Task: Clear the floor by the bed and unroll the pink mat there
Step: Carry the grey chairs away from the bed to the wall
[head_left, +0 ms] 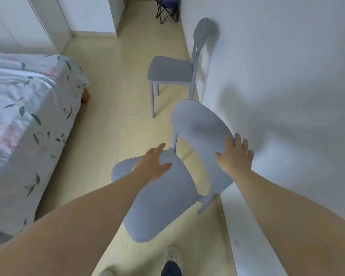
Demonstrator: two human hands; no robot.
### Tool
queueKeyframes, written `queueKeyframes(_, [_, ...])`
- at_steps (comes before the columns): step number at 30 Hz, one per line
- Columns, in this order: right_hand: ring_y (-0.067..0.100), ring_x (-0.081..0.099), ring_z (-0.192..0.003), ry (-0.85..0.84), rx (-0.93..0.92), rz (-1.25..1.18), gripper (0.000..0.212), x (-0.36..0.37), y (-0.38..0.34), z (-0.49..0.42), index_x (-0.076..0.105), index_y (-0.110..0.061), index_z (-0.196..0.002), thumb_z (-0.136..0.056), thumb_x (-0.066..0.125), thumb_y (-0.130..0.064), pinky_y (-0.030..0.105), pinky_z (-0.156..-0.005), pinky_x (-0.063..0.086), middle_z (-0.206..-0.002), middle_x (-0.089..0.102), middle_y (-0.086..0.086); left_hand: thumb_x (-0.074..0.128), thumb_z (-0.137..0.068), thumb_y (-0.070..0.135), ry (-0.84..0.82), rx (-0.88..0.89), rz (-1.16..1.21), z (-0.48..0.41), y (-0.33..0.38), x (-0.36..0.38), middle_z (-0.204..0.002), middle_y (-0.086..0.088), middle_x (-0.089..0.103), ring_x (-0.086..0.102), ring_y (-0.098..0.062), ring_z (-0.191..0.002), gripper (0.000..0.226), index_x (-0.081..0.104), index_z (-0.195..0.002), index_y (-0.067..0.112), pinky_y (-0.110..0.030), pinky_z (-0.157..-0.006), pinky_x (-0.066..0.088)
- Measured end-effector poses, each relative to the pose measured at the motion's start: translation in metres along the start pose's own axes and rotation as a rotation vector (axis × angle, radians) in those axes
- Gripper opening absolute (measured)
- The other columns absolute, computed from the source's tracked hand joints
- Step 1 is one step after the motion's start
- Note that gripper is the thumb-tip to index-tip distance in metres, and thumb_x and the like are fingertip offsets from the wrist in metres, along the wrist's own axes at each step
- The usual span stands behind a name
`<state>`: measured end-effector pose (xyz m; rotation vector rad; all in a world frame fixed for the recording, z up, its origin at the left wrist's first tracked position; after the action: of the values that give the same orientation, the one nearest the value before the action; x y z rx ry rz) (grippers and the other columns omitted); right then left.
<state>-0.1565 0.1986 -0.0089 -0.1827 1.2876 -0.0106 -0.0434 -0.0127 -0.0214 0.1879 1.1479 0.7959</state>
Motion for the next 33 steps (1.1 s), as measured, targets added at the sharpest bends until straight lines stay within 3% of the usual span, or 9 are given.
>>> queueKeyframes(5, [0.036, 0.036, -0.132, 0.004, 0.025, -0.189, 0.069, 0.005, 0.002, -0.026, 0.008, -0.008, -0.151, -0.094, 0.046, -0.016, 0.04, -0.098, 0.039, -0.151, 0.025, 0.015, 0.047, -0.096, 0.04, -0.065, -0.127, -0.03, -0.01, -0.007, 0.013, -0.157, 0.003, 0.02, 0.036, -0.02, -0.137, 0.069, 0.007, -0.151, 0.032, -0.037, -0.099, 0.045])
queueKeyframes(8, [0.04, 0.048, -0.116, 0.026, 0.127, -0.266, 0.05, 0.001, 0.003, -0.036, 0.024, -0.004, -0.142, -0.095, 0.041, -0.011, 0.04, -0.085, 0.042, -0.132, 0.042, 0.021, 0.047, -0.096, 0.04, -0.06, -0.152, -0.061, -0.012, -0.009, 0.012, -0.157, 0.002, 0.022, 0.042, -0.02, -0.133, 0.068, 0.008, -0.152, 0.03, -0.034, -0.096, 0.047])
queueKeyframes(15, [0.037, 0.056, -0.101, -0.031, 0.13, -0.316, 0.025, -0.015, -0.002, -0.044, 0.041, 0.0, -0.12, -0.098, 0.038, -0.012, 0.034, -0.072, 0.037, -0.114, 0.054, 0.019, 0.045, -0.097, 0.039, -0.054, -0.193, -0.054, -0.008, -0.007, 0.0, -0.155, 0.001, 0.027, 0.039, -0.02, -0.136, 0.063, 0.016, -0.151, 0.026, -0.024, -0.089, 0.035])
queueKeyframes(18, [0.03, 0.047, -0.083, -0.055, 0.059, -0.292, 0.009, -0.02, -0.02, -0.03, 0.044, -0.008, -0.093, -0.097, 0.038, -0.012, 0.03, -0.07, 0.035, -0.092, 0.051, 0.01, 0.045, -0.097, 0.037, -0.051, -0.215, -0.038, 0.002, -0.007, -0.012, -0.152, -0.002, 0.032, 0.045, -0.023, -0.13, 0.061, 0.018, -0.151, 0.024, -0.027, -0.087, 0.037])
queueKeyframes(21, [0.023, 0.045, -0.071, -0.117, -0.015, -0.337, 0.029, -0.025, -0.048, -0.01, 0.033, -0.016, -0.067, -0.095, 0.038, -0.012, 0.028, -0.064, 0.036, -0.071, 0.04, -0.001, 0.047, -0.097, 0.035, -0.024, -0.228, 0.012, 0.013, -0.008, -0.026, -0.146, -0.006, 0.041, 0.049, -0.025, -0.125, 0.06, 0.021, -0.15, 0.024, -0.028, -0.09, 0.039])
queueKeyframes(23, [0.02, 0.047, -0.066, -0.187, -0.027, -0.385, 0.027, -0.027, -0.069, 0.003, 0.037, -0.013, -0.067, -0.094, 0.039, -0.009, 0.028, -0.06, 0.043, -0.07, 0.041, 0.001, 0.048, -0.097, 0.036, 0.001, -0.226, 0.051, 0.023, -0.012, -0.036, -0.141, -0.006, 0.045, 0.051, -0.025, -0.119, 0.059, 0.023, -0.149, 0.026, -0.027, -0.088, 0.039])
queueKeyframes(27, [0.033, 0.061, -0.085, -0.328, -0.055, -0.515, 0.011, -0.025, -0.123, 0.038, 0.049, -0.002, -0.082, -0.089, 0.041, -0.005, 0.049, -0.087, 0.055, -0.087, 0.056, 0.016, 0.051, -0.095, 0.037, 0.065, -0.268, 0.19, 0.052, -0.047, -0.064, -0.123, -0.002, 0.052, 0.05, -0.018, -0.096, 0.055, 0.032, -0.145, 0.03, -0.025, -0.083, 0.039])
queueKeyframes(30, [0.031, 0.063, -0.086, -0.356, -0.087, -0.5, 0.009, -0.023, -0.155, 0.06, 0.05, -0.005, -0.091, -0.092, 0.043, -0.01, 0.046, -0.085, 0.056, -0.091, 0.056, 0.015, 0.053, -0.094, 0.033, 0.121, -0.305, 0.224, 0.071, -0.07, -0.082, -0.117, -0.004, 0.052, 0.05, -0.018, -0.089, 0.049, 0.039, -0.141, 0.026, -0.023, -0.076, 0.04])
queueKeyframes(33, [0.035, 0.07, -0.083, -0.4, -0.051, -0.473, 0.01, -0.022, -0.187, 0.084, 0.057, 0.002, -0.087, -0.084, 0.048, -0.001, 0.047, -0.081, 0.058, -0.075, 0.064, 0.017, 0.053, -0.094, 0.032, 0.17, -0.329, 0.234, 0.098, -0.1, -0.099, -0.107, 0.0, 0.049, 0.05, -0.015, -0.079, 0.043, 0.045, -0.136, 0.024, -0.02, -0.063, 0.039])
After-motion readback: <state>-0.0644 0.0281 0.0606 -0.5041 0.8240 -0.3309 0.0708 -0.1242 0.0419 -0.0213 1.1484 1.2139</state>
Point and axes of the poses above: each hand's wrist, its own z-axis away from the middle knuckle, its own x-axis out of the palm, y = z × x, the point moved 5 cm from there along -z, towards the middle knuckle
